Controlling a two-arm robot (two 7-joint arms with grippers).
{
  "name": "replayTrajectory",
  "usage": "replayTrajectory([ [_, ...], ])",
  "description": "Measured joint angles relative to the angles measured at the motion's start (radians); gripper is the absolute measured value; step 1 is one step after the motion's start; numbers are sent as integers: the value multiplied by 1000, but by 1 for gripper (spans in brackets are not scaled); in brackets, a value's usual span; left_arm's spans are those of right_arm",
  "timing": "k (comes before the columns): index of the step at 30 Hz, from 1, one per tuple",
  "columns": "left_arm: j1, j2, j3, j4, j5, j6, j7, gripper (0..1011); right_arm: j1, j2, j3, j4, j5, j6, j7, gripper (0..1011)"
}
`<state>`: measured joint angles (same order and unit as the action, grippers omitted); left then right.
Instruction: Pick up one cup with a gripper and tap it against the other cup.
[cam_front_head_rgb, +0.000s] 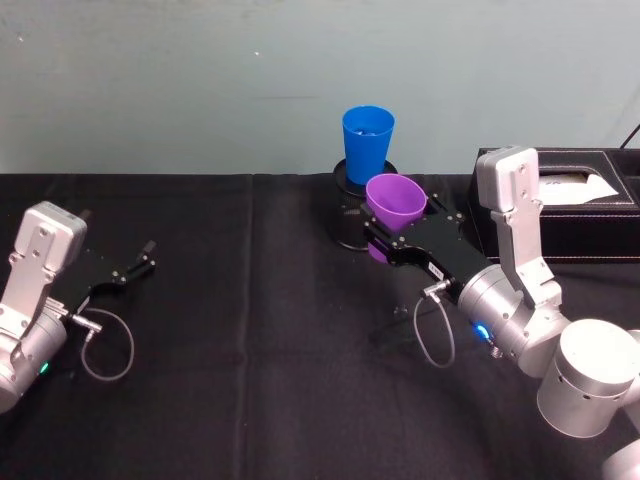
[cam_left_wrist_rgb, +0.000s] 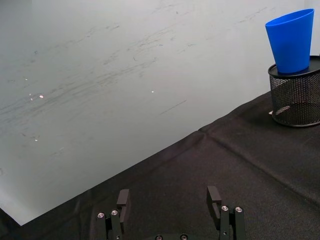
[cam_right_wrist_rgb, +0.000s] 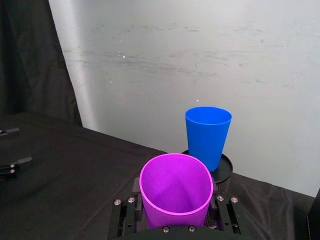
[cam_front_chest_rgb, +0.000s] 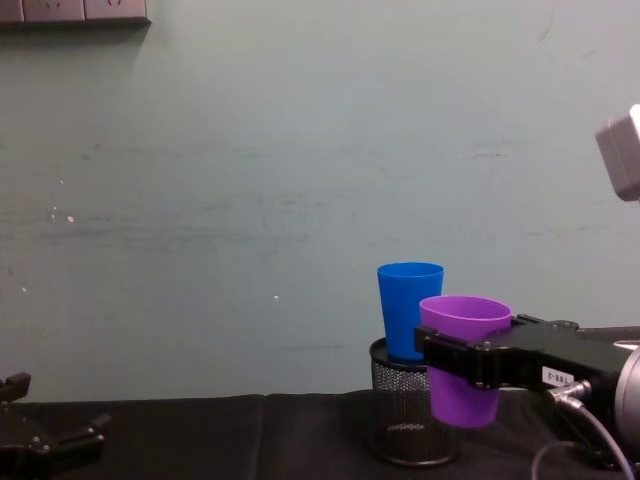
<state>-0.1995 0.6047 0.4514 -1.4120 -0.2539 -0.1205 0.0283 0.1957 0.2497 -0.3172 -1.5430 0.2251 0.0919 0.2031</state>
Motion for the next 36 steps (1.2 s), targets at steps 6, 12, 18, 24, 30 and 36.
replayTrajectory([
  [6,0,0,0,0,0,0,0,1000,0,0,0,0,0,0,0,722],
  [12,0,0,0,0,0,0,0,1000,0,0,0,0,0,0,0,722],
  [18,0,0,0,0,0,0,0,1000,0,0,0,0,0,0,0,723],
  [24,0,0,0,0,0,0,0,1000,0,0,0,0,0,0,0,722],
  [30,0,0,0,0,0,0,0,1000,0,0,0,0,0,0,0,722],
  [36,0,0,0,0,0,0,0,1000,0,0,0,0,0,0,0,723],
])
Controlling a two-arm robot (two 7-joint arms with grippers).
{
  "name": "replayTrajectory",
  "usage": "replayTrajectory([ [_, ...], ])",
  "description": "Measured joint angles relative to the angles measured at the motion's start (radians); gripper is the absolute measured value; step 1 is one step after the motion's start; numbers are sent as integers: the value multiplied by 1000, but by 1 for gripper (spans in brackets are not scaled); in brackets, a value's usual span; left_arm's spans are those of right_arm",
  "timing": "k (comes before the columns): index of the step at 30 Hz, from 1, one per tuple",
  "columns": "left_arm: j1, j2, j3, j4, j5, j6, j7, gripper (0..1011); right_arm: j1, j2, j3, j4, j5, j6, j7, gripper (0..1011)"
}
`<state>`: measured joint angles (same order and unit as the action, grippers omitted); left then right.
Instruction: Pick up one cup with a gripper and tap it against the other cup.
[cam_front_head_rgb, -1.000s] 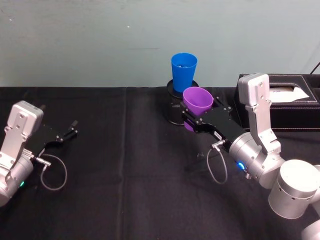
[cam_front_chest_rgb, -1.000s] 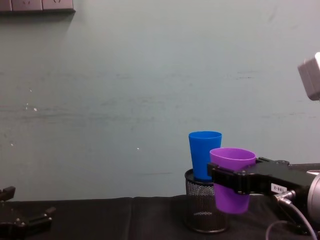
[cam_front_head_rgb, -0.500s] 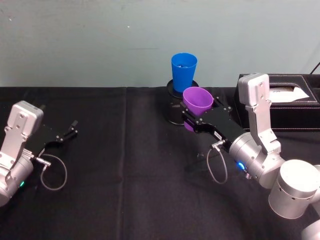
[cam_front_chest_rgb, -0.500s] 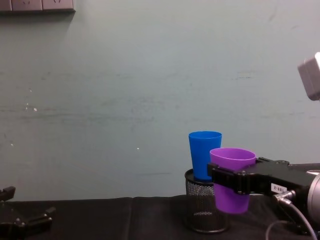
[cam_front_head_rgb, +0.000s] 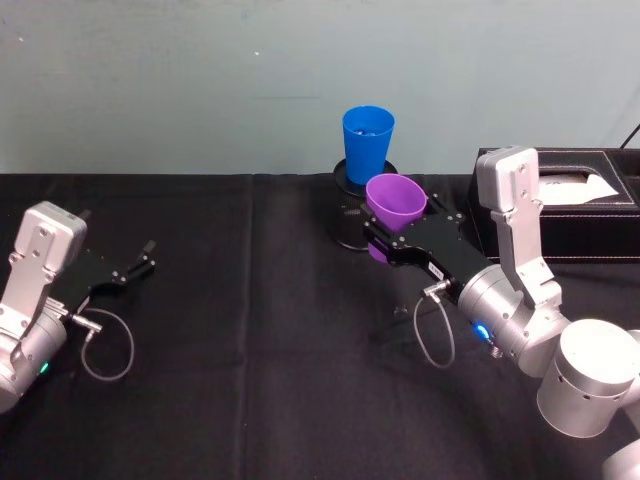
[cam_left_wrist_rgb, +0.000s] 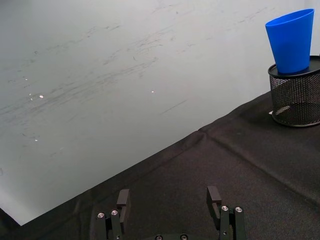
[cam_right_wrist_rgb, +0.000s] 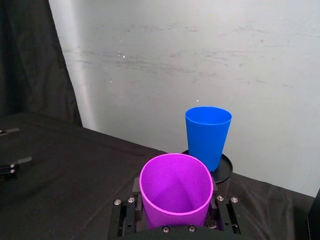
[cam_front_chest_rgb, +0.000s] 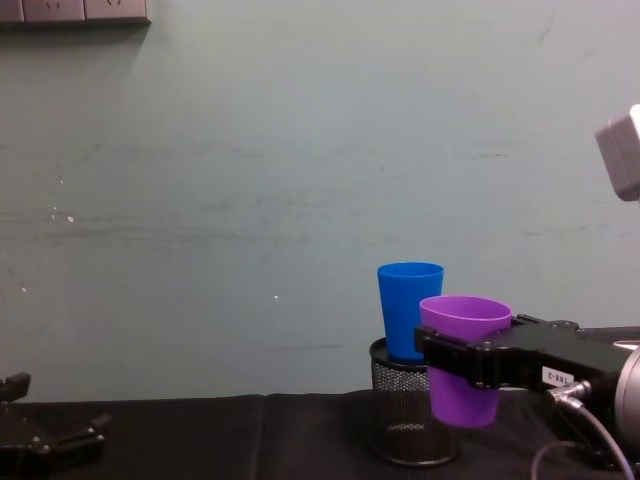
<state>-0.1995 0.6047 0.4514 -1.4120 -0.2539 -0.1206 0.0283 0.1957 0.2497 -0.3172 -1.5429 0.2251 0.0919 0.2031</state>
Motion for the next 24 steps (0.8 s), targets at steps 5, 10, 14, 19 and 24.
replayTrajectory([
  [5,0,0,0,0,0,0,0,1000,0,0,0,0,0,0,0,722],
  [10,0,0,0,0,0,0,0,1000,0,0,0,0,0,0,0,722],
  [14,0,0,0,0,0,0,0,1000,0,0,0,0,0,0,0,722],
  [19,0,0,0,0,0,0,0,1000,0,0,0,0,0,0,0,722],
  [24,0,0,0,0,0,0,0,1000,0,0,0,0,0,0,0,722],
])
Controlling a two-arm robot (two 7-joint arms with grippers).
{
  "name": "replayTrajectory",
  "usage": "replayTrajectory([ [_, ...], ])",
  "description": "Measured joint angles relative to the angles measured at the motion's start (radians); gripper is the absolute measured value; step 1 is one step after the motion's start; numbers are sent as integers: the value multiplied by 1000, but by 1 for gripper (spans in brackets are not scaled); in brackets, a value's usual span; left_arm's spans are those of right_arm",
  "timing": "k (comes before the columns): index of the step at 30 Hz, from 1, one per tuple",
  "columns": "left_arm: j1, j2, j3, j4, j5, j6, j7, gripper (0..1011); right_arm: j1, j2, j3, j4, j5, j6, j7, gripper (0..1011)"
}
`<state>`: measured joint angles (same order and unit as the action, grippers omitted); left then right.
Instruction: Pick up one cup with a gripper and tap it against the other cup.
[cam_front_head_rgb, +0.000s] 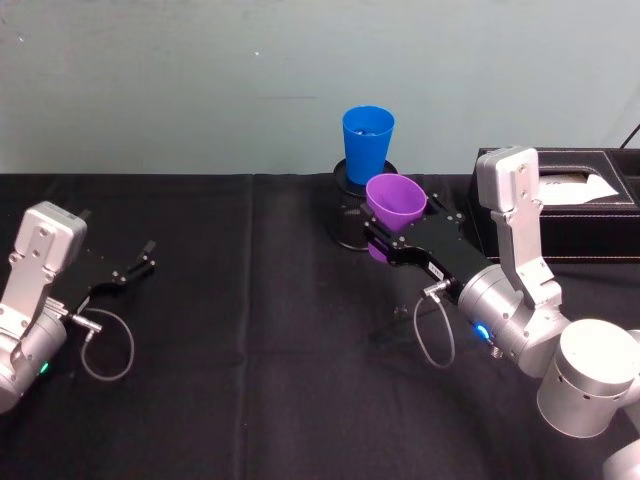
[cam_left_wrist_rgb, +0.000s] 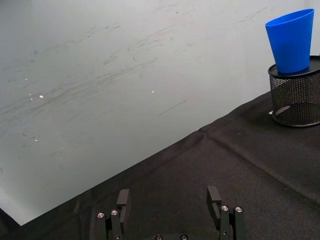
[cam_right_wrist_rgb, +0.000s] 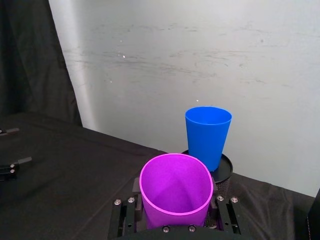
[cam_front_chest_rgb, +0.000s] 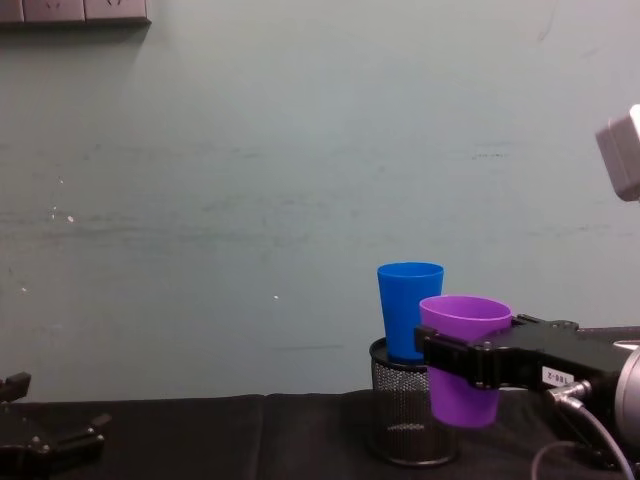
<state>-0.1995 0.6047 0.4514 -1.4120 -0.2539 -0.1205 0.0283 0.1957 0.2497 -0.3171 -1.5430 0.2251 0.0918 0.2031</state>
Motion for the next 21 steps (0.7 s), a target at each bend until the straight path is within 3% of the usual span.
replayTrajectory([
  [21,0,0,0,0,0,0,0,1000,0,0,0,0,0,0,0,722],
])
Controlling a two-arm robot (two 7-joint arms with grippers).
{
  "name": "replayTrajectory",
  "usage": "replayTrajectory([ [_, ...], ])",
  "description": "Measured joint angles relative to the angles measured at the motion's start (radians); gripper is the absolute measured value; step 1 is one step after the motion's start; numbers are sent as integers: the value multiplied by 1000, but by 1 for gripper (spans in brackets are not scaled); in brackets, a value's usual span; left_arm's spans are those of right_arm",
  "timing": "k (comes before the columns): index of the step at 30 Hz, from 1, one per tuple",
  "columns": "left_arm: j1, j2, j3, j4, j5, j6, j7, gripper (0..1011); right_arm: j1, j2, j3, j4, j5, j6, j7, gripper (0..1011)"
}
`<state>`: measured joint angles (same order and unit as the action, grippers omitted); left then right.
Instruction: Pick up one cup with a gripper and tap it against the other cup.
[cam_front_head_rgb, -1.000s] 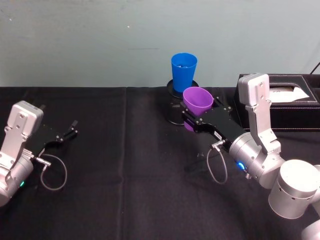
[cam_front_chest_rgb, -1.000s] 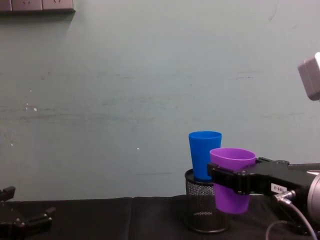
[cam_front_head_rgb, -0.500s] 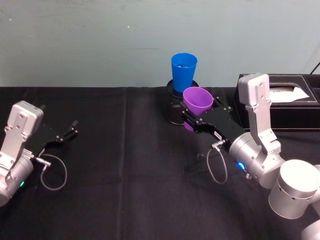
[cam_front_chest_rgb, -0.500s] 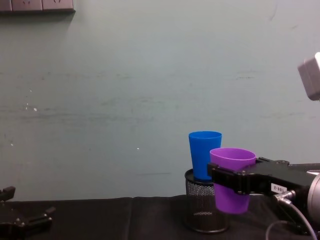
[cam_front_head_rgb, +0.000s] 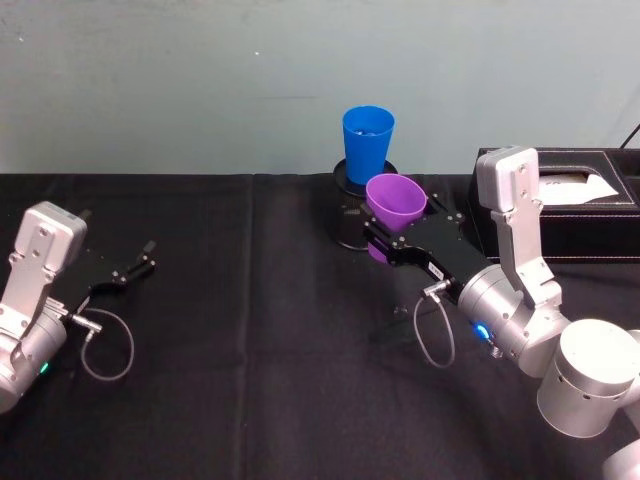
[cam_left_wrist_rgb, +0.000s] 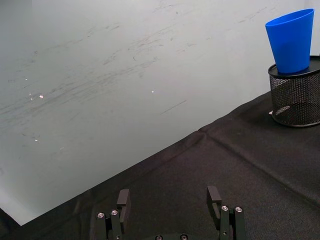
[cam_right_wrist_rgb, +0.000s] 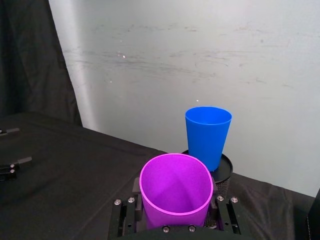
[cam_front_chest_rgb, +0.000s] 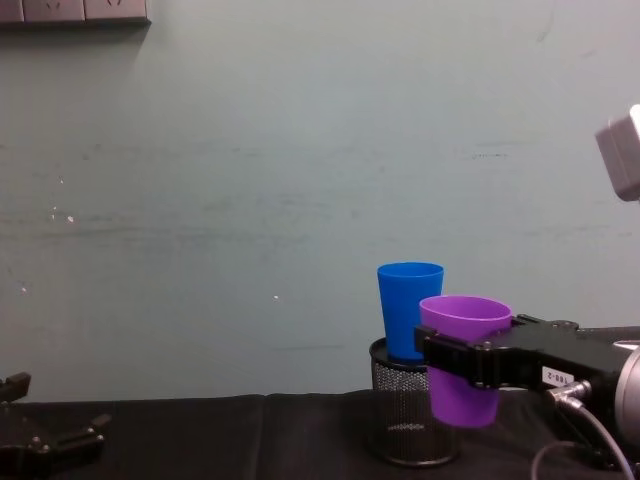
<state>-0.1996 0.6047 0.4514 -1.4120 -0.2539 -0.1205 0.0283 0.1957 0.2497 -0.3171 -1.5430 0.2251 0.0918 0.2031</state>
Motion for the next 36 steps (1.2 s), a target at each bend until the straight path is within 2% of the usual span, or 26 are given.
replayTrajectory([
  [36,0,0,0,0,0,0,0,1000,0,0,0,0,0,0,0,722],
])
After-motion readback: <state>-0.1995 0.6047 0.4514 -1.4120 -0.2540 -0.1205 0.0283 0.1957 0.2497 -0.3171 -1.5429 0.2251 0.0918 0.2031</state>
